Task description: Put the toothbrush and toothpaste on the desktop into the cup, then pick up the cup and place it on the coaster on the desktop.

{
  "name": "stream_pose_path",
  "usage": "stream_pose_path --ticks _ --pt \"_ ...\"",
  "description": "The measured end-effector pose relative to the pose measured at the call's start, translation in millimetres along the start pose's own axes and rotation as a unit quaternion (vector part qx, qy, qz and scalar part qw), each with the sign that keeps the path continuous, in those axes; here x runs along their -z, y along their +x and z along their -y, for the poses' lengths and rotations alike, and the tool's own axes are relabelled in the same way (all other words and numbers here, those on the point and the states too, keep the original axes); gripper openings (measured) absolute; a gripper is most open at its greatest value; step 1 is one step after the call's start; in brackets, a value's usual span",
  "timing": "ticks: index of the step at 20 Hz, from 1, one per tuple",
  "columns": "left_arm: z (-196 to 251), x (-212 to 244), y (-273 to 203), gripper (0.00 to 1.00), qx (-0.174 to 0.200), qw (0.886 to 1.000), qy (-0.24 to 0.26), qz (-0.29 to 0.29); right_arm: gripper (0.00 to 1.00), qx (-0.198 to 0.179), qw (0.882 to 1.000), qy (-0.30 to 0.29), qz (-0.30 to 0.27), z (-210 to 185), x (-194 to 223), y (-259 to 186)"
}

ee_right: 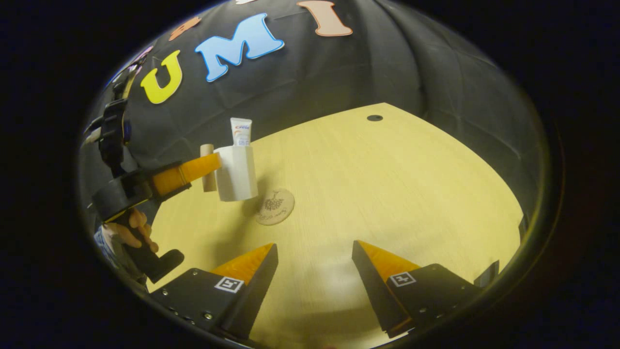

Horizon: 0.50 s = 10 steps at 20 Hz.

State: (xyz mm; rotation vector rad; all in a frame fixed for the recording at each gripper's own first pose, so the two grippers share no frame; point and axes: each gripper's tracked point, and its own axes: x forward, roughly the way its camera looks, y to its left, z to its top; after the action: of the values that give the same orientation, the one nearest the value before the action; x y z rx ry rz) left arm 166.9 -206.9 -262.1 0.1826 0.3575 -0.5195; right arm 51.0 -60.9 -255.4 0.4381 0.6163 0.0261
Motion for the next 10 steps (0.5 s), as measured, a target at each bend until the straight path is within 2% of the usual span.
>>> stream_pose_path --ticks 6,10 --pt "22 6 27 0.09 -0.013 1.000 -0.027 0.006 0.93 0.001 1.000 0.002 -0.008 21 -8 -8" --pt "31 12 27 0.10 -0.029 0.999 -0.012 0.024 0.93 -0.003 1.000 0.001 -0.015 27 -16 -7"
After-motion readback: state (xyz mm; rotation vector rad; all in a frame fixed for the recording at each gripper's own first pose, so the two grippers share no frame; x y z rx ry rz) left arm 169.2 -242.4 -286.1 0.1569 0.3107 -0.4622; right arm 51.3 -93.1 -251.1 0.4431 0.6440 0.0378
